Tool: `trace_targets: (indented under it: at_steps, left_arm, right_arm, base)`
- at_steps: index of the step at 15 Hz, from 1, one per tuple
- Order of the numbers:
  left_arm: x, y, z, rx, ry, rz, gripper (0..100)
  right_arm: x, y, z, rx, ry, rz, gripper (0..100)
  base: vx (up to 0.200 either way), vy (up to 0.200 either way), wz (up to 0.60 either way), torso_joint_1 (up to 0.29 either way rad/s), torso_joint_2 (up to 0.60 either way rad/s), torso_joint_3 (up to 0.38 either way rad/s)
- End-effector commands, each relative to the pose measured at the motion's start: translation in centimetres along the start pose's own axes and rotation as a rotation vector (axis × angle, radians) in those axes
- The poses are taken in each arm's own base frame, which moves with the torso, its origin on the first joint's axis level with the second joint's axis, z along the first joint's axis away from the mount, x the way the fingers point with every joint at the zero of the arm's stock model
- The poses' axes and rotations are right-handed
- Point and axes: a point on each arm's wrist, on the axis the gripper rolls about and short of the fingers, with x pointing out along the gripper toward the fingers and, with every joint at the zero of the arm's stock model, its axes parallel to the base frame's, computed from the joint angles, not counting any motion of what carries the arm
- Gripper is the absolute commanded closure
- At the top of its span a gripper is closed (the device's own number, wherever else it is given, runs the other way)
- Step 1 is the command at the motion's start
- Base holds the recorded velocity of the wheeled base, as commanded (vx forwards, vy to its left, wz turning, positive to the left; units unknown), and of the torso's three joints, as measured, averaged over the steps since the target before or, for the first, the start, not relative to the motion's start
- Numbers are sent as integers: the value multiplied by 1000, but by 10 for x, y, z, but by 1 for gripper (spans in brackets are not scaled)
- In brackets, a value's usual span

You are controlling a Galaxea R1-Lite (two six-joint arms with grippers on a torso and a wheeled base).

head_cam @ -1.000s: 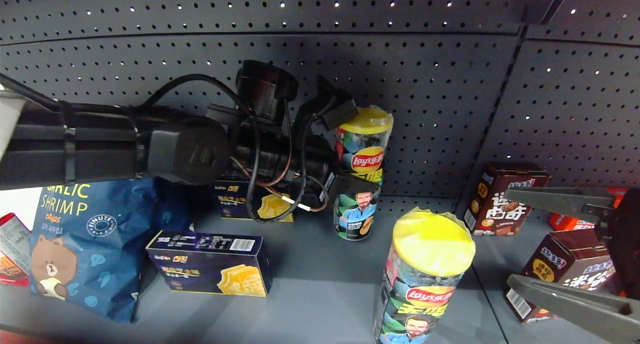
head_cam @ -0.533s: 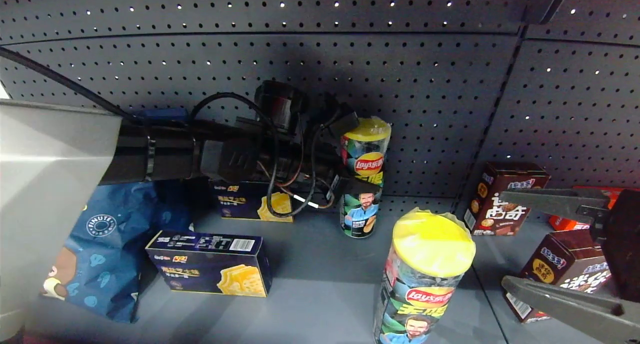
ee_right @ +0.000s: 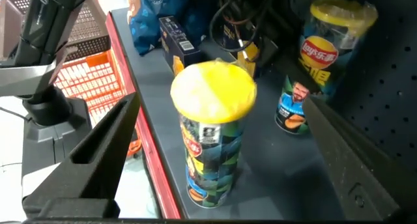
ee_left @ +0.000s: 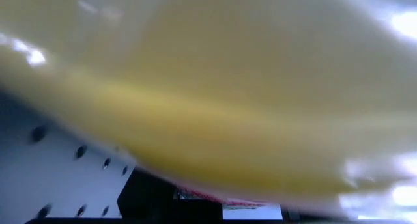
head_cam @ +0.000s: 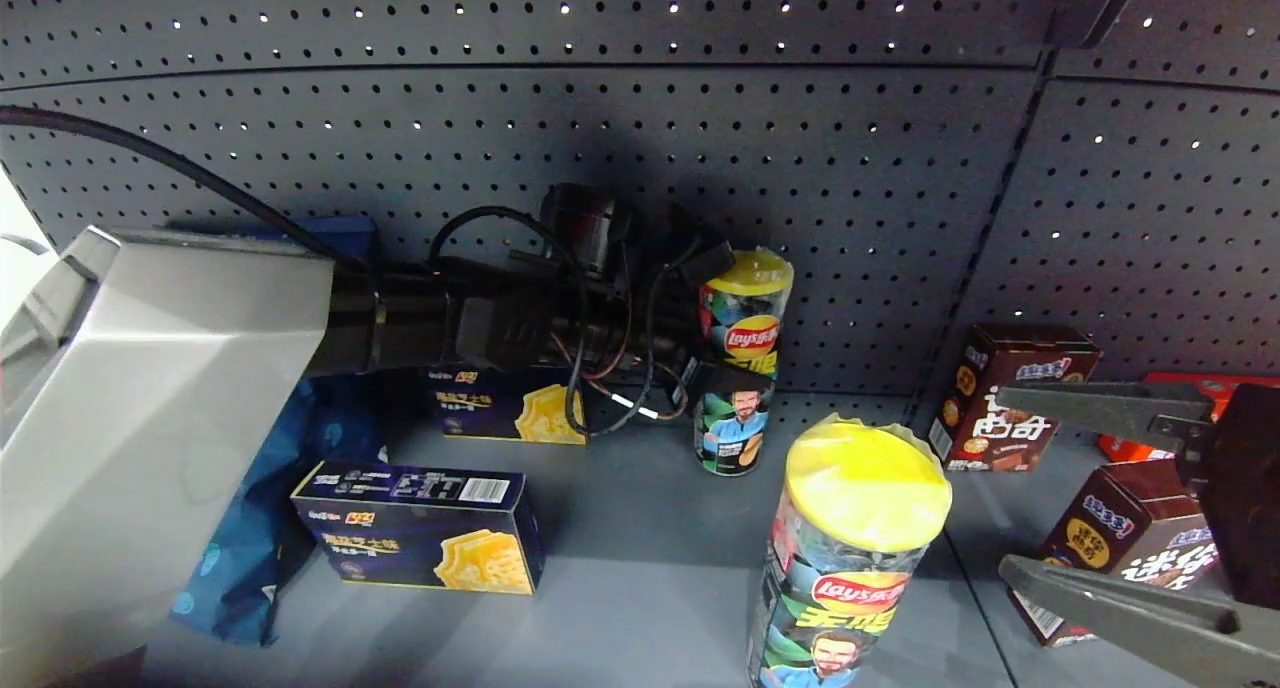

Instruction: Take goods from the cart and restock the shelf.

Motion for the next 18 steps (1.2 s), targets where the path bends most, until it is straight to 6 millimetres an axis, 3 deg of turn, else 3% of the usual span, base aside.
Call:
trace_targets:
  at_steps: [1, 10, 11, 16, 18]
  left_arm:
    - [5, 1, -3, -2, 5, -5, 100]
    - [13, -5, -6, -5, 17, -27, 100]
    - [13, -6, -5, -4, 16, -28, 0]
    - [15, -9, -7, -9, 25, -36, 0]
    - [3, -15, -3, -11, 27, -32, 0]
  right_arm:
    - [0, 0, -1, 1, 4, 0, 0]
    - [-2, 1, -4, 3, 8, -2, 0]
    - [-2, 1, -5, 4, 10, -2, 0]
    - [-2, 1, -6, 29, 8, -2, 0]
    - [-2, 2, -10, 56, 10, -2, 0]
  base:
    - [0, 0, 0, 0, 0, 0]
    - [0, 0, 0, 0, 0, 0]
    - [0, 0, 0, 0, 0, 0]
    - [0, 0, 0, 0, 0, 0]
    - [0, 0, 0, 0, 0, 0]
